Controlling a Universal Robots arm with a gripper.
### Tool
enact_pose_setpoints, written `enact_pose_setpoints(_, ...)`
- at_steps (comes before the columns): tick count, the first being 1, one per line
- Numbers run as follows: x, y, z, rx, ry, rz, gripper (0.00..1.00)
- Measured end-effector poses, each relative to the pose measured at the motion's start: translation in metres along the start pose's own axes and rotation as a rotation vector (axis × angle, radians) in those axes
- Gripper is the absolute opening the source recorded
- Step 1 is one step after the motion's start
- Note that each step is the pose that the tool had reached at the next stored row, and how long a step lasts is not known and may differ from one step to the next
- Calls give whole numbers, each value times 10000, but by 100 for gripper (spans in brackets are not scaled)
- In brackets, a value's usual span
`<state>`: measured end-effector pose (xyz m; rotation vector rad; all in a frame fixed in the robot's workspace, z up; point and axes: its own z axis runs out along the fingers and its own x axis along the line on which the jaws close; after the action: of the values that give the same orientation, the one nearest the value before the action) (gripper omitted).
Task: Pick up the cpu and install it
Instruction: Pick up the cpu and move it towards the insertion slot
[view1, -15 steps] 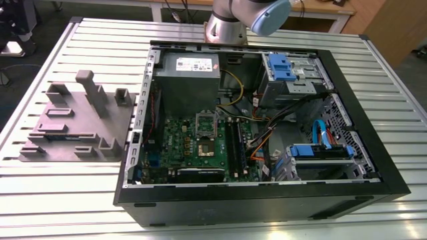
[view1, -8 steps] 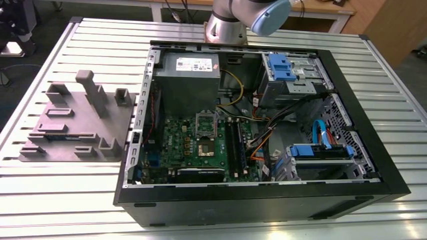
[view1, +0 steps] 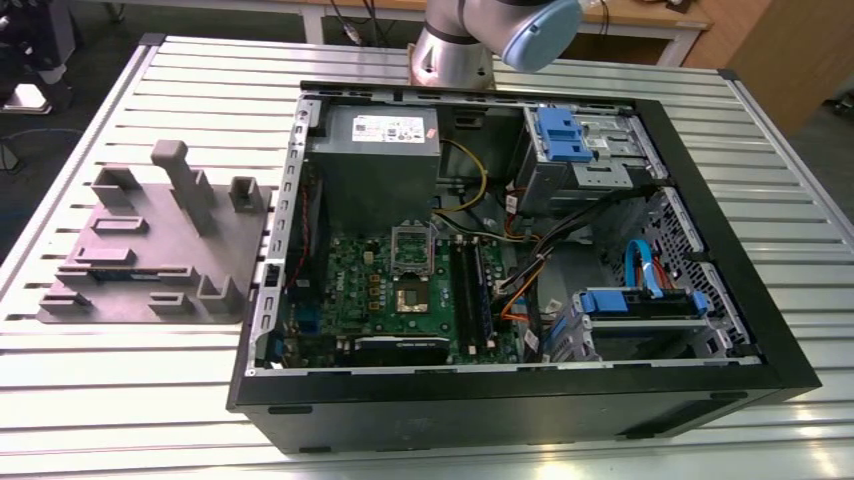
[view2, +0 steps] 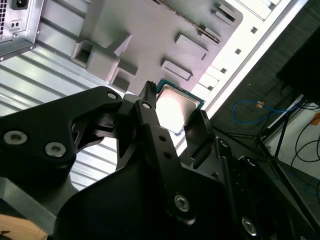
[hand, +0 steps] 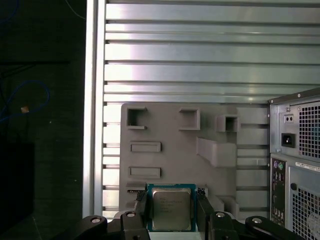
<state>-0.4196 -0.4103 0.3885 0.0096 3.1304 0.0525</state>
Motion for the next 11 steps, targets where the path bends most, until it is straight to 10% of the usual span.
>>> enact_pose_setpoints(11, -22, 0, 0, 1, 1, 0, 47)
